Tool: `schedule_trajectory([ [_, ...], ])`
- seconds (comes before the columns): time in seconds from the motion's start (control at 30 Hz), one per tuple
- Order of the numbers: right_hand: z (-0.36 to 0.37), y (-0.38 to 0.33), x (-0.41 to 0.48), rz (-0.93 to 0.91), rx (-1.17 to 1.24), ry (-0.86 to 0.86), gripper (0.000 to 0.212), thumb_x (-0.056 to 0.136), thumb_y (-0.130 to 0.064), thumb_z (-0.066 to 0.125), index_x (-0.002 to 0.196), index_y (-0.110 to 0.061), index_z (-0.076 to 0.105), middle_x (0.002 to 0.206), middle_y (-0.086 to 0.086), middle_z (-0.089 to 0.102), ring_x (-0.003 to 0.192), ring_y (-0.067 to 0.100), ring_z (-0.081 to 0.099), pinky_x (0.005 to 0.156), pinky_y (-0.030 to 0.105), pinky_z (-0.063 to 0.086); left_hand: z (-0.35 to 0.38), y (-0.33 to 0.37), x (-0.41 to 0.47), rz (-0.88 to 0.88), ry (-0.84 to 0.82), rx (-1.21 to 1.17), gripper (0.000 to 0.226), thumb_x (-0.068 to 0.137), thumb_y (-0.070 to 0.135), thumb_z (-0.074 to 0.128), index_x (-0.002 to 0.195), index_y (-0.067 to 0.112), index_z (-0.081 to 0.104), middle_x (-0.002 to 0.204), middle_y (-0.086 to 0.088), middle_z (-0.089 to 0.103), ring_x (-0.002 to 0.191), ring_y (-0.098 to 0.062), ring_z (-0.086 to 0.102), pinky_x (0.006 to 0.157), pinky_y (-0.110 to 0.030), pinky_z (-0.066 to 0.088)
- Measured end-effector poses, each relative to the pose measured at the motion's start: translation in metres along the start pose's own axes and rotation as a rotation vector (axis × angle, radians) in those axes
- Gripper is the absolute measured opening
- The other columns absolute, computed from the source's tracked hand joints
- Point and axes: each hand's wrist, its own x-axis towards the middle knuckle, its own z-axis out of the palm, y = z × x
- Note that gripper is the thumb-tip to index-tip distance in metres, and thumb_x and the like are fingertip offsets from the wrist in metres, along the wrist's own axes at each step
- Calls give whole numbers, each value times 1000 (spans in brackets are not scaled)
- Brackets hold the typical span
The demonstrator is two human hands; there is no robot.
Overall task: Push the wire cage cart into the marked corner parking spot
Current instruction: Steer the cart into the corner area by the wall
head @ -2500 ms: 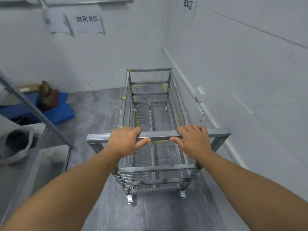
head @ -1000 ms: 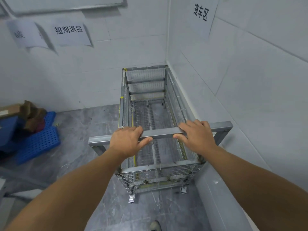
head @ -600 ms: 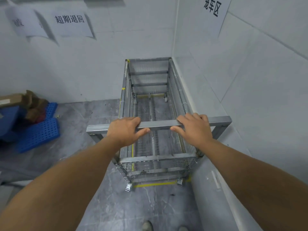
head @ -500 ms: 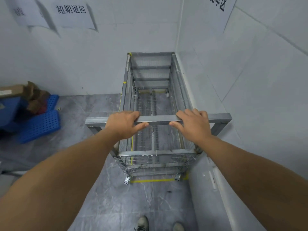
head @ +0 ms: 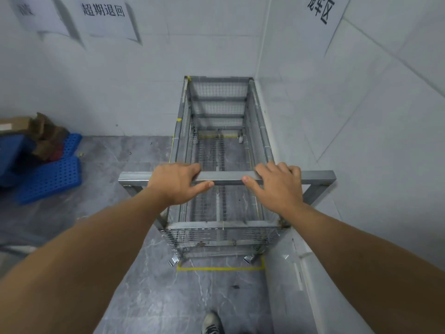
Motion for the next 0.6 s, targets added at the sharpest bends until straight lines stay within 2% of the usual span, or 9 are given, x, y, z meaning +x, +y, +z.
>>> schedule_trajectory([
  [0.23, 2, -16, 0, 15, -3, -19, 62, 91, -75, 13, 98, -31, 56, 97, -8, 62, 93, 20, 52, 84, 43, 32, 4, -13, -9, 17, 43, -17, 54, 85, 82, 20, 78, 31, 38, 67, 9, 50, 61, -16, 53, 54, -30, 40],
  [0.43, 0, -23, -1, 34, 24, -36, 59, 91, -75, 14, 94, -31, 53, 97, -7, 62, 95, 20, 51, 87, 44, 31, 8, -23, -13, 40, 66, -32, 62, 83, 84, 14, 81, 29, 43, 72, 7, 56, 63, -15, 55, 53, -30, 39],
  [0.6, -1, -34, -2, 34, 54, -48, 58, 90, -76, 14, 94, -32, 52, 98, -9, 61, 96, 20, 51, 89, 45, 31, 8, -34, -18, 46, 85, -40, 67, 82, 85, 10, 81, 27, 45, 69, 9, 53, 60, -12, 52, 51, -27, 37],
])
